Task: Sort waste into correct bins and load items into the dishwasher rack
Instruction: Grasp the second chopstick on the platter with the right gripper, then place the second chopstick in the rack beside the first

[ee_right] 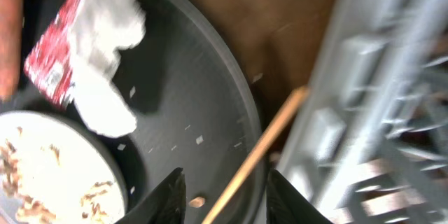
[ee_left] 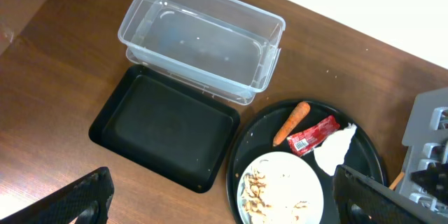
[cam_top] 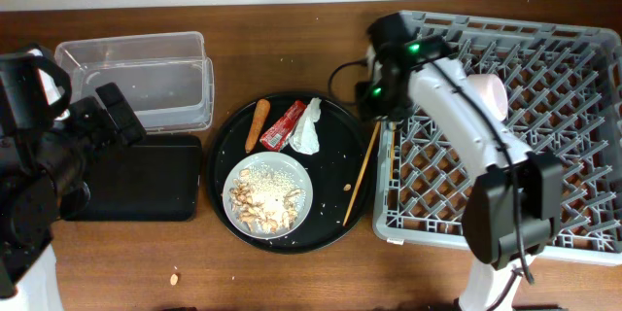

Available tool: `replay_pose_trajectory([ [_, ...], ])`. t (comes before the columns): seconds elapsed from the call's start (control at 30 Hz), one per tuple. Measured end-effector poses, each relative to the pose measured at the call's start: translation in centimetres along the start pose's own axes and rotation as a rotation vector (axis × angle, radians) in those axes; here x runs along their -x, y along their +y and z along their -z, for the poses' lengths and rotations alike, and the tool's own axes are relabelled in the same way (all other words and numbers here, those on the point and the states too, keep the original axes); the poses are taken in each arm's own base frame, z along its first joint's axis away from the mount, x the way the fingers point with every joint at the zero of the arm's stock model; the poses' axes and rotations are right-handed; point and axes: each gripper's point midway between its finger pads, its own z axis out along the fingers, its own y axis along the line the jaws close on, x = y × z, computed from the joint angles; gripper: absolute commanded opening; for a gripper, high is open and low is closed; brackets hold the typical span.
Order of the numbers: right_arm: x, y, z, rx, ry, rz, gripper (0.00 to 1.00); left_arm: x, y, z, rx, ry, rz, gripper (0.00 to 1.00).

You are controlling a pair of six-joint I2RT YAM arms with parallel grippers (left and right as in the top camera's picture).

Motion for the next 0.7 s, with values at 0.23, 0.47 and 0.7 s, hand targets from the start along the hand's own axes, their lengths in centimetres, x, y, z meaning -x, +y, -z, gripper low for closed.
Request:
replay_pose_trajectory([
  [0.23,-6.4,1.3,-5.4,-0.329,0.003,-0.087,0.39,0.0,0.0,0.0,0.0,0.0,0.0,0.99],
  [0.47,-7.1,-1.1,-8.5,-0.339,-0.039,-0.263,0.27,0.0,0.0,0.0,0.0,-0.001,0.0,0.99],
  [0.7,-7.6,0.0,-8.7,-0.307,0.001,-0.219,0.04,0.0,0.0,0.0,0.0,0.0,0.0,0.99],
])
